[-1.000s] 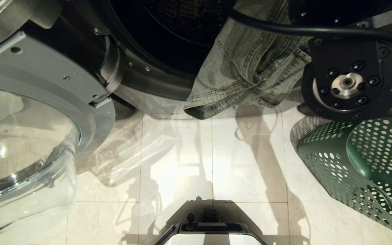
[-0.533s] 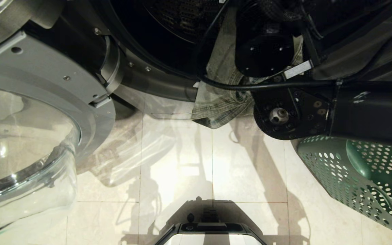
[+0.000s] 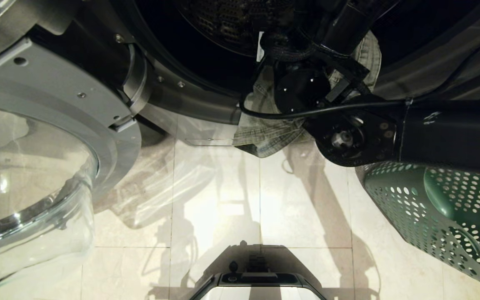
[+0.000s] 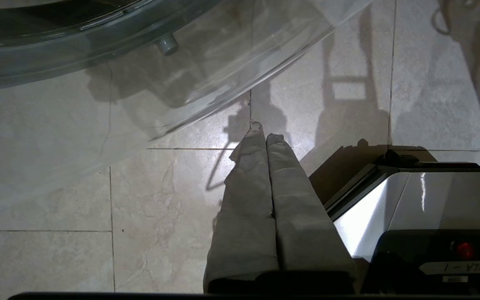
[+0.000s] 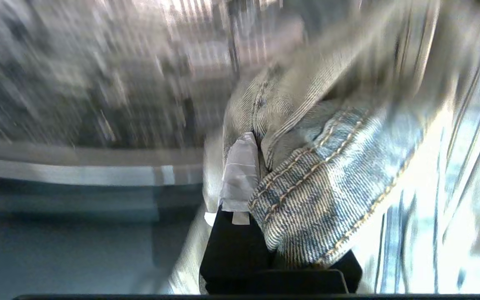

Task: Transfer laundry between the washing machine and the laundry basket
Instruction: Pick a cloth and place it into the basket

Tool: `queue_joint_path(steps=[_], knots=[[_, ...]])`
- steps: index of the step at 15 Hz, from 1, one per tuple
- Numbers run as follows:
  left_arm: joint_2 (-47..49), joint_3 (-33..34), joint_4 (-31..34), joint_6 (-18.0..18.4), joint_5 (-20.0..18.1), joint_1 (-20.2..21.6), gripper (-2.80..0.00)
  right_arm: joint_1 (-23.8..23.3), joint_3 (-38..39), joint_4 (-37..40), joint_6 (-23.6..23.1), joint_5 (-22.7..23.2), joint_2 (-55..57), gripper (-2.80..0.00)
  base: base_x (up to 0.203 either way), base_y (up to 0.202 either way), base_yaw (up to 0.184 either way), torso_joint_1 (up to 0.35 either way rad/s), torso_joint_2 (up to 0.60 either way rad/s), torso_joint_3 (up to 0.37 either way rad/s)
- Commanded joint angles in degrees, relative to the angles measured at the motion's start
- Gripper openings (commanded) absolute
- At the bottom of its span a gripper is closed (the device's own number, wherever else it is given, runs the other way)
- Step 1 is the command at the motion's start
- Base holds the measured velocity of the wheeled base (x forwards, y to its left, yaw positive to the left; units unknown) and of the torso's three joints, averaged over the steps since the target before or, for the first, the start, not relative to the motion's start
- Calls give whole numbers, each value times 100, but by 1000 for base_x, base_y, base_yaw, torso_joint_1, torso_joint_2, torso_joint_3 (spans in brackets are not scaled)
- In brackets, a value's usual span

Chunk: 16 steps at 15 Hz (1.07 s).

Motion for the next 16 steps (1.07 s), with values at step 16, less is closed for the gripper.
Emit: queue_joint_path(steps=[16], knots=[[-10,0,3,2,0,4,-280,105,213,2025,529,-440,-640,-280,0,0,0,81,2,89]])
